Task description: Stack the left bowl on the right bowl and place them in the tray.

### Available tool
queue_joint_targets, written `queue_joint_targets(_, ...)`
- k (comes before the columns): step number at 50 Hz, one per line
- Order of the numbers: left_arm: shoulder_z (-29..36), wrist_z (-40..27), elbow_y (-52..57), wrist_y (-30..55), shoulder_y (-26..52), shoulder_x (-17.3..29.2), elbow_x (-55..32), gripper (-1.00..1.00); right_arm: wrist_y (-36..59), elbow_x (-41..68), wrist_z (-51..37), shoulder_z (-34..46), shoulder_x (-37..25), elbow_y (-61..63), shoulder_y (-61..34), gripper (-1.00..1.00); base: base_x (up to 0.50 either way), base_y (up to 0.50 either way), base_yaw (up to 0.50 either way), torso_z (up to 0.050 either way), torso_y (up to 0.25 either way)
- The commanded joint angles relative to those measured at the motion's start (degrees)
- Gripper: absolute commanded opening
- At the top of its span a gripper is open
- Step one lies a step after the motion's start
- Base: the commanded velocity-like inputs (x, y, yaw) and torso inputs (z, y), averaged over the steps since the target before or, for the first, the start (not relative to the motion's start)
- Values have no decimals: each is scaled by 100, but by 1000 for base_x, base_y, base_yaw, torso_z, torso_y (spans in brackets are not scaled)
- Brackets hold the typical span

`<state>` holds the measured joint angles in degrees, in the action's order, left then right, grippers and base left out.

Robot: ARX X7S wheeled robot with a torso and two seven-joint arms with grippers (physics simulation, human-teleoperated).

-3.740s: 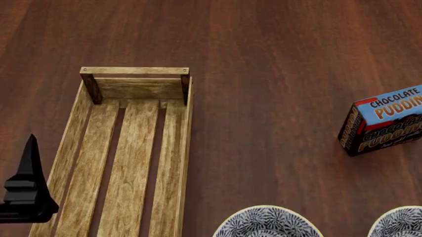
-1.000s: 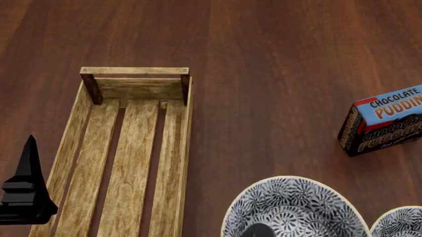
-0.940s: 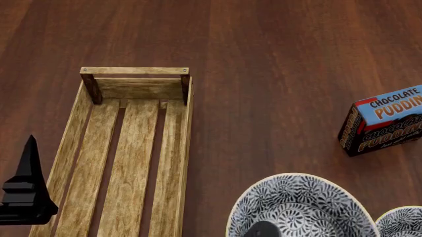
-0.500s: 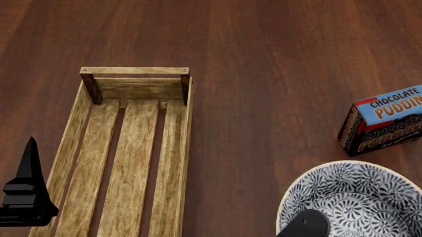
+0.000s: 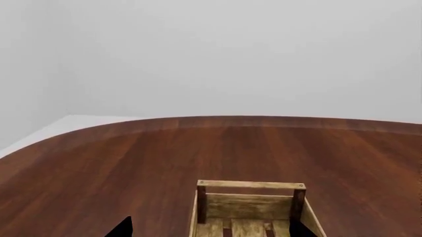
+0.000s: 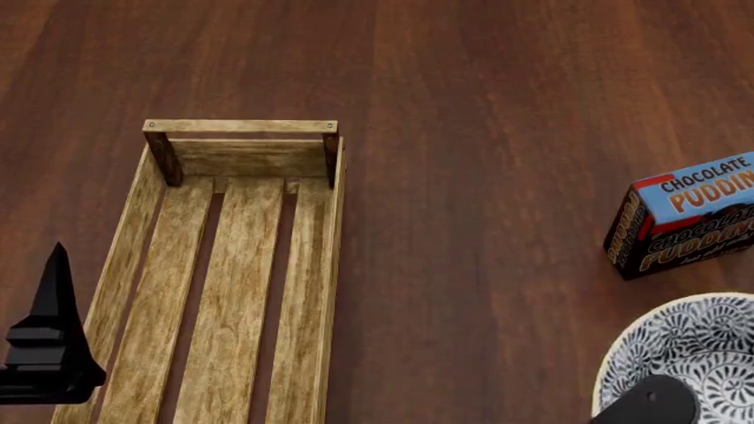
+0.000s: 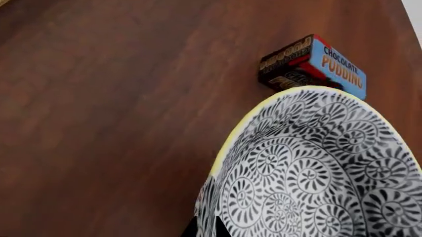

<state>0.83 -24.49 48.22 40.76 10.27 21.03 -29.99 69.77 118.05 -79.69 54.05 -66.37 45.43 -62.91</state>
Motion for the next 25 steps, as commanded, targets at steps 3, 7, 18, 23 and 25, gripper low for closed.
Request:
queue_joint_targets(3, 58, -42, -2, 35, 76, 14, -33, 100, -245, -582, 437, -239, -613, 120, 322, -100, 0, 0, 0, 0, 0)
queue_joint_targets(7, 60, -77, 52, 104, 132, 17, -93, 100, -455, -833, 687, -317, -871, 228, 523, -100, 0, 0, 1, 0, 0)
queue_joint_targets(18, 83, -121, 92, 128, 173, 41, -149, 100, -1126, -1538, 1274, -356, -1496, 394, 1037, -100, 0, 0, 0, 0, 0)
queue_joint_targets(23, 116, -102, 60, 39, 94, 58, -105, 100, -1676, -1968, 1650, -292, -1930, 465, 1333, -100, 0, 0, 0, 0, 0)
queue_joint_targets(25, 125, -107, 58, 32, 86, 58, -103, 100, -1803, -2080, 1732, -258, -2059, 468, 1401, -100, 0, 0, 0, 0, 0)
